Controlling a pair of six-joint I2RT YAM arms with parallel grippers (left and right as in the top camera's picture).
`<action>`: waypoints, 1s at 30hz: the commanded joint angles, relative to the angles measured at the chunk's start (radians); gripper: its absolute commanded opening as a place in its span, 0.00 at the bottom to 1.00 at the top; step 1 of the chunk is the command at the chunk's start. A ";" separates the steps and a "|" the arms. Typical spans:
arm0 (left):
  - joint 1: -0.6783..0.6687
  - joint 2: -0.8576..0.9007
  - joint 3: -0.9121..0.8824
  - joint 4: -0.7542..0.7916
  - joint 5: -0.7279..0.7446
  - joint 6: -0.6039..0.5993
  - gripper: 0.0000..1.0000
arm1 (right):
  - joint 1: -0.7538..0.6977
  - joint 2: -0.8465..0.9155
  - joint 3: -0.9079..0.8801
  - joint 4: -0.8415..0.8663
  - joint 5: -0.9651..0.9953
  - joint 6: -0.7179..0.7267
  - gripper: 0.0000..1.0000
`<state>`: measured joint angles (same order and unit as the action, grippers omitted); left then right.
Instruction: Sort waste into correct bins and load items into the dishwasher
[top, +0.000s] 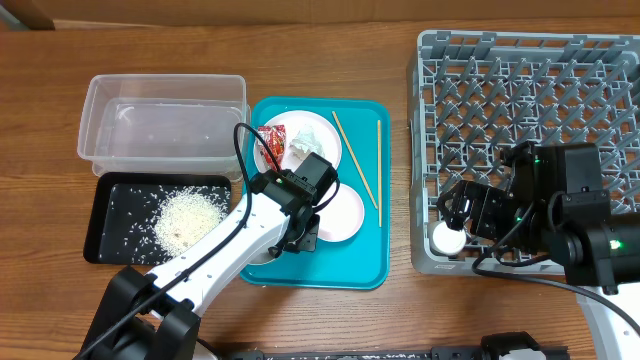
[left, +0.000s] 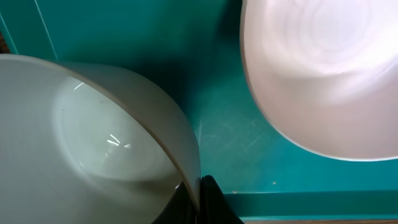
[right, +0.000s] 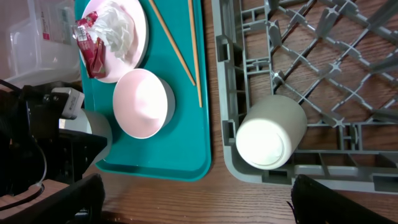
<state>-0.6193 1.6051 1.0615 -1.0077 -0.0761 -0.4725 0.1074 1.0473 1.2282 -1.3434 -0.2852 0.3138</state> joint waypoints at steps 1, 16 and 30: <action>0.005 -0.003 -0.008 0.005 -0.017 -0.014 0.07 | 0.006 -0.005 0.014 0.002 -0.008 -0.007 0.98; 0.005 -0.003 -0.046 0.034 -0.016 -0.014 0.06 | 0.006 -0.005 0.014 0.002 -0.008 -0.007 0.98; 0.005 -0.003 -0.055 0.061 -0.017 -0.005 0.07 | 0.006 -0.005 0.014 0.002 -0.008 -0.007 0.98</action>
<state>-0.6193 1.6051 1.0225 -0.9546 -0.0761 -0.4725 0.1074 1.0473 1.2282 -1.3457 -0.2852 0.3134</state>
